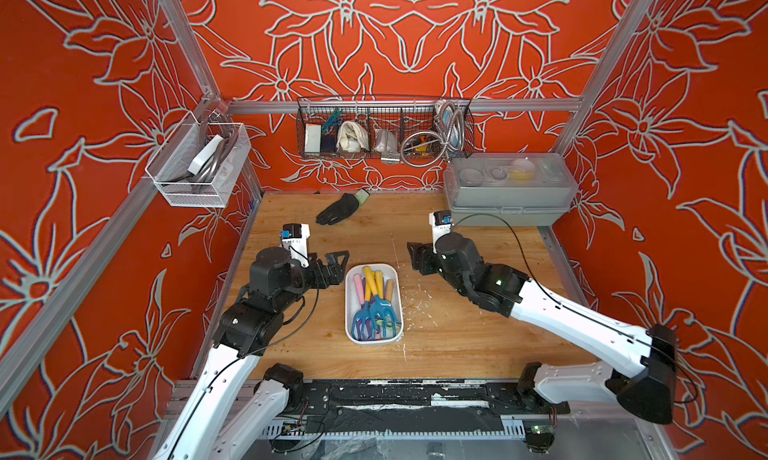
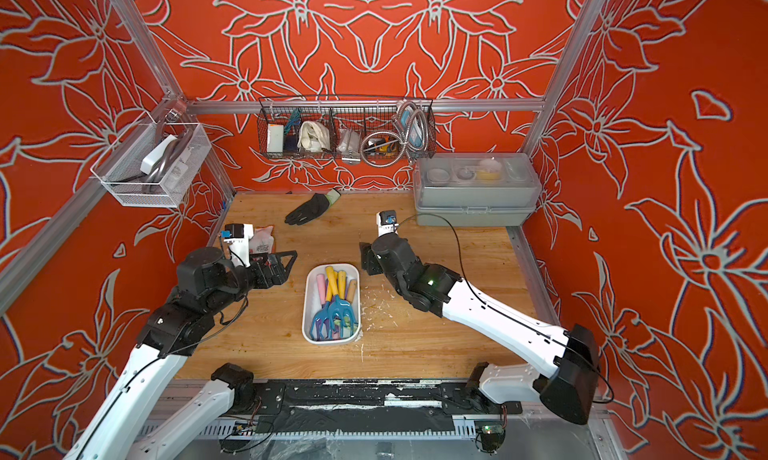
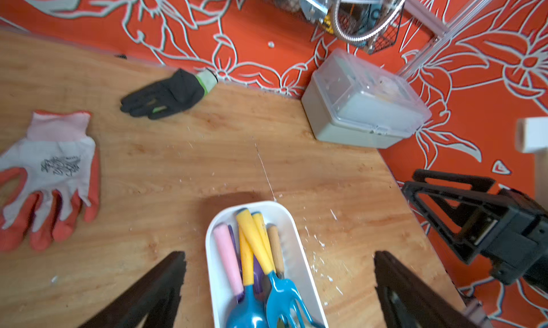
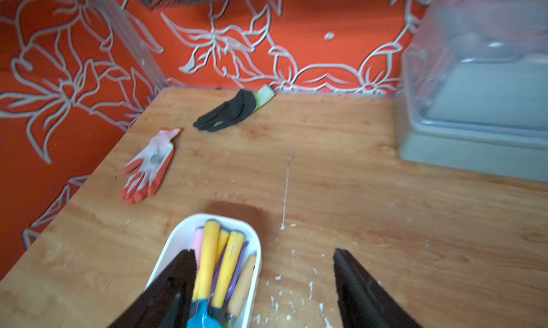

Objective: Put the rake into the storage box
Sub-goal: Reset both arms

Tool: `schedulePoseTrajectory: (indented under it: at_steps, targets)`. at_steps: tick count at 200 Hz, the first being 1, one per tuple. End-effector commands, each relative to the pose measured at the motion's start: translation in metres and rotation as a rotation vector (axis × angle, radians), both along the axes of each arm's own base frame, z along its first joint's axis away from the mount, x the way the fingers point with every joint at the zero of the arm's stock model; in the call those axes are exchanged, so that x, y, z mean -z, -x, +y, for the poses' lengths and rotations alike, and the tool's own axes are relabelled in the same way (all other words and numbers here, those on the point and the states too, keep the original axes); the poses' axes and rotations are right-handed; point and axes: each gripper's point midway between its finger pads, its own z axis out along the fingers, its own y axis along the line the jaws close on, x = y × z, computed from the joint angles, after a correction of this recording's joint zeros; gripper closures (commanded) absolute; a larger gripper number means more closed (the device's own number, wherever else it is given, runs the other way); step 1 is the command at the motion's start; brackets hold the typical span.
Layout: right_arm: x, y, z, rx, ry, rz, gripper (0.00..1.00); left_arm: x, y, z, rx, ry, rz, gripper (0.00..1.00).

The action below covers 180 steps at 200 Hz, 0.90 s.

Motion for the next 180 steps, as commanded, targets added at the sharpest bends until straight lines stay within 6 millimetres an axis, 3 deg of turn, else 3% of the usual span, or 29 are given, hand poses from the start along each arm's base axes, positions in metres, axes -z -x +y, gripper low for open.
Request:
schedulePoseTrajectory:
  at_steps: [1,7,27,54,93,122,133,154,180]
  targets:
    - [-0.002,-0.006,-0.037,0.099,0.199,-0.149,0.14,-0.040,-0.003,-0.001,0.034,-0.071,-0.250,0.00]
    - [-0.003,-0.004,-0.038,0.072,0.221,-0.172,0.10,-0.040,-0.006,0.000,0.026,-0.086,-0.254,0.00]
    - [-0.005,-0.007,-0.046,0.034,0.254,-0.255,0.10,-0.028,-0.030,0.012,-0.060,-0.156,-0.210,0.00]
    - [0.012,-0.039,-0.098,0.172,0.243,-0.232,0.11,0.003,-0.060,0.030,-0.164,-0.258,-0.202,0.00]
    - [0.062,-0.064,-0.176,0.341,0.448,-0.164,0.09,0.079,-0.079,0.076,-0.329,-0.360,-0.109,0.00]
    - [0.109,-0.059,-0.246,0.524,0.409,-0.063,0.08,0.135,-0.076,0.104,-0.413,-0.418,-0.030,0.00]
    - [0.125,-0.055,-0.263,0.562,0.391,-0.026,0.08,0.151,-0.072,0.113,-0.448,-0.419,-0.007,0.00]
    - [0.151,-0.055,-0.270,0.539,0.400,0.004,0.08,0.168,-0.071,0.118,-0.458,-0.451,-0.004,0.00]
    - [0.162,-0.062,-0.265,0.508,0.396,-0.007,0.07,0.183,-0.075,0.121,-0.463,-0.466,-0.003,0.00]
